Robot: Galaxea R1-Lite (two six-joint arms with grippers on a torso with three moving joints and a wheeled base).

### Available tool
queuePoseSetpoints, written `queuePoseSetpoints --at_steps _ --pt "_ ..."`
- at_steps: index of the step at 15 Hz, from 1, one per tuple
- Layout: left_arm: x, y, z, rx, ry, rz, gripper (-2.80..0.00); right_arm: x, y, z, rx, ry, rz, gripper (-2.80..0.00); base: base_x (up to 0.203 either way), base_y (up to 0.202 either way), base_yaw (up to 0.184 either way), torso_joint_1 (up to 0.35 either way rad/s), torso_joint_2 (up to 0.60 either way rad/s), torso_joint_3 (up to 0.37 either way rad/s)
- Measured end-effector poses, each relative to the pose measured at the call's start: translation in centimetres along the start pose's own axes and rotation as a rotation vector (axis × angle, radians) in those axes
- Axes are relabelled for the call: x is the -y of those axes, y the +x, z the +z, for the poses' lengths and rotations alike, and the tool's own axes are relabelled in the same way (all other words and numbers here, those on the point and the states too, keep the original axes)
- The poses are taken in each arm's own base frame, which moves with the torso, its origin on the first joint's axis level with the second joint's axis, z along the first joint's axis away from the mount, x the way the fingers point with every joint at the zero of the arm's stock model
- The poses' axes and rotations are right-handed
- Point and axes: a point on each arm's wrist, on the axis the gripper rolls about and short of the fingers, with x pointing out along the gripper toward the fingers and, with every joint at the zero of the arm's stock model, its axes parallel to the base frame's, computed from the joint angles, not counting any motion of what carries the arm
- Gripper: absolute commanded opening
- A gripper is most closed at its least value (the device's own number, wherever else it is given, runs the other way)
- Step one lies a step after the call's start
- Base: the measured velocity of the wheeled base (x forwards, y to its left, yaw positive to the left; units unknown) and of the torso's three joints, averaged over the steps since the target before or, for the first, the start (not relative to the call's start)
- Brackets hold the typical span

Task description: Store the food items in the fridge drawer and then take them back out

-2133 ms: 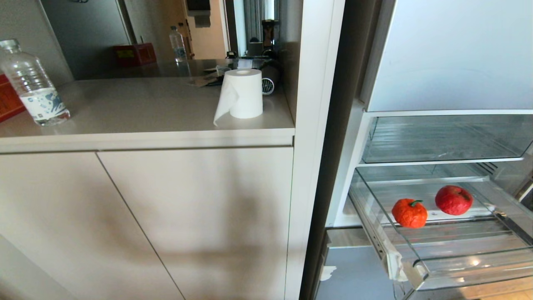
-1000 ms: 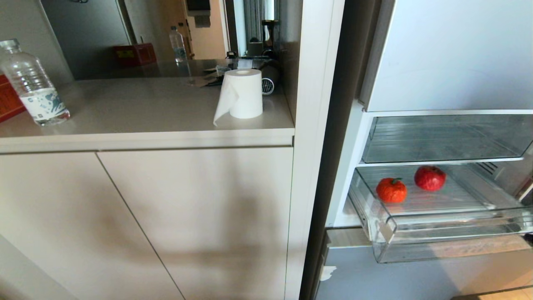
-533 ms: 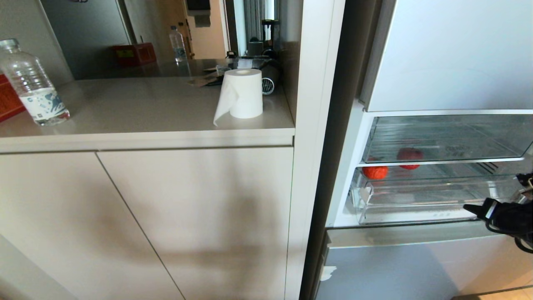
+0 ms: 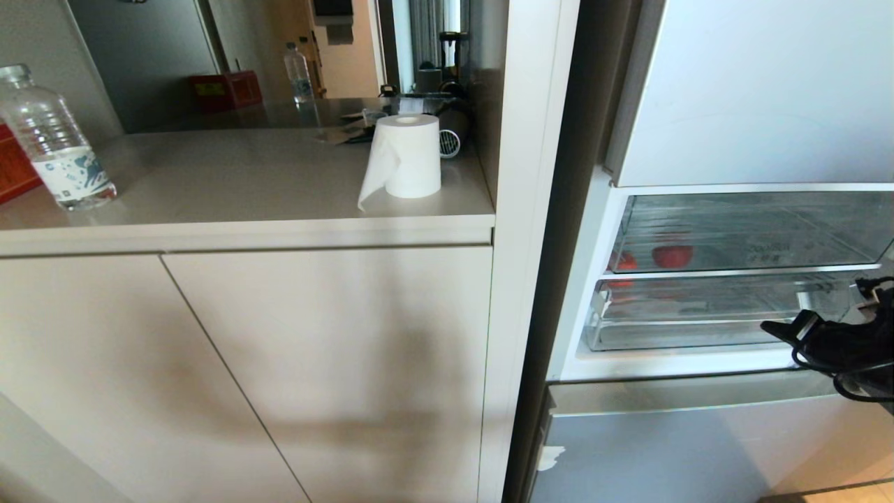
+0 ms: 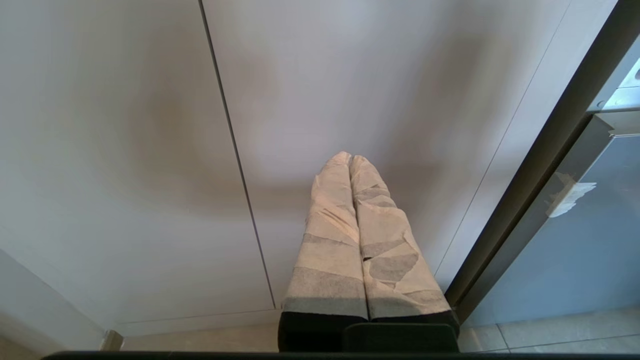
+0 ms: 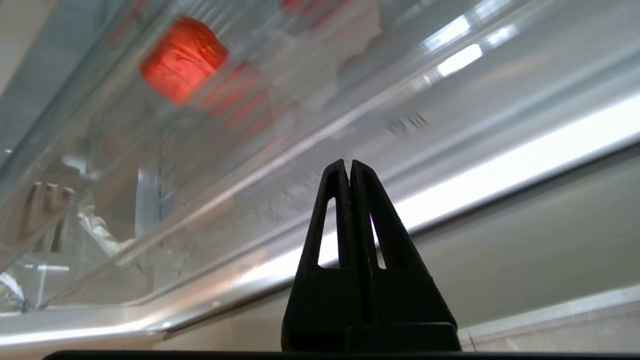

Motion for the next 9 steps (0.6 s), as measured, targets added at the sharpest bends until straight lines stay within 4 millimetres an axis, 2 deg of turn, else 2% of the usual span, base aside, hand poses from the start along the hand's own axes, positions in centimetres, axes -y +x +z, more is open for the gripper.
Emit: queuePoseSetpoints --at_steps 2,4,6,9 --pt "0.0 0.0 0.0 0.000 0.000 0.000 -2.80 0.1 -2.0 0.2 0.018 0.007 -0.022 -2.80 0.000 0.000 0.000 0.000 0.00 0.000" --pt "0.0 0.0 0.0 0.000 0.000 0.000 -2.80 -0.7 -5.1 0.6 0.059 -0.013 -0.045 -2.80 0.000 0.000 0.000 0.000 0.00 0.000" --pt "0.0 0.0 0.0 0.000 0.000 0.000 -2.80 -2.1 -8.6 0.7 0.100 -0.070 -0.069 -2.80 0.000 0.000 0.000 0.000 0.00 0.000" --pt "0.0 0.0 0.0 0.000 0.000 0.000 -2.80 -5.6 -14.1 -0.4 0.135 -0.218 -0.087 -2.80 0.000 0.000 0.000 0.000 0.00 0.000"
